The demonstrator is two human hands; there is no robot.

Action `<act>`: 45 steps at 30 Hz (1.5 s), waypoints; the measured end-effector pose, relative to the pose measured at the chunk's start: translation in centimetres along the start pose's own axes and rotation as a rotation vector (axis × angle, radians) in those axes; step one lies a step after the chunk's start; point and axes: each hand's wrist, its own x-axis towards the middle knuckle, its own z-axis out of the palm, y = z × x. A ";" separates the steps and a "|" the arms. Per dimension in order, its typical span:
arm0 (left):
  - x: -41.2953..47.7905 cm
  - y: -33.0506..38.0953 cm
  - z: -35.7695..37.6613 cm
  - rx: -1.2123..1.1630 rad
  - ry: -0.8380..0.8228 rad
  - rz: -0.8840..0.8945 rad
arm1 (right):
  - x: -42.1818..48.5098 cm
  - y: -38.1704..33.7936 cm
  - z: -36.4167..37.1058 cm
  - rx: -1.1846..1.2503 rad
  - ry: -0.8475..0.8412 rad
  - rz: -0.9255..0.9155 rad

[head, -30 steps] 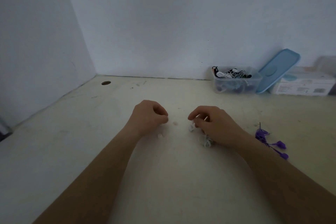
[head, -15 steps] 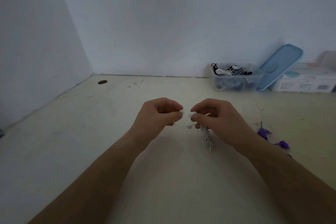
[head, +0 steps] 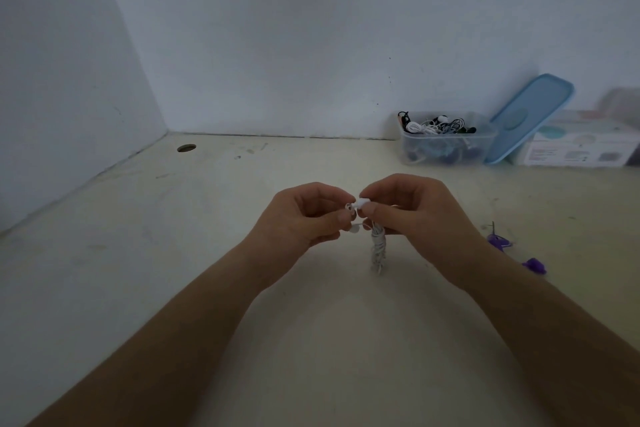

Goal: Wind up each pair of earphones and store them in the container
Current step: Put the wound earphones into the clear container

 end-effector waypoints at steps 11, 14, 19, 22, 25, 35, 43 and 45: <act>0.1 -0.1 0.0 0.046 0.014 0.023 | -0.1 -0.1 -0.2 -0.029 -0.024 -0.040; 0.1 -0.1 0.0 0.067 0.021 0.026 | -0.1 -0.1 -0.2 -0.062 -0.022 -0.045; 0.0 -0.1 -0.1 0.041 0.039 0.004 | -0.1 -0.1 -0.4 -0.086 -0.020 -0.054; 0.0 -0.1 -0.1 0.016 0.033 -0.003 | -0.1 -0.1 -0.4 -0.080 -0.022 -0.051; 0.0 -0.2 -0.2 0.001 0.015 -0.002 | -0.1 -0.1 -0.4 -0.085 -0.011 -0.053; 0.0 -0.1 -0.1 0.015 0.041 0.011 | 0.0 -0.1 -0.6 -0.053 -0.056 -0.028; -0.1 -0.1 0.0 -0.082 0.009 0.002 | -0.2 -0.1 -0.7 -0.001 -0.094 -0.031; -0.2 0.0 0.1 -0.096 0.000 0.003 | -0.2 -0.1 -0.7 0.000 -0.102 -0.031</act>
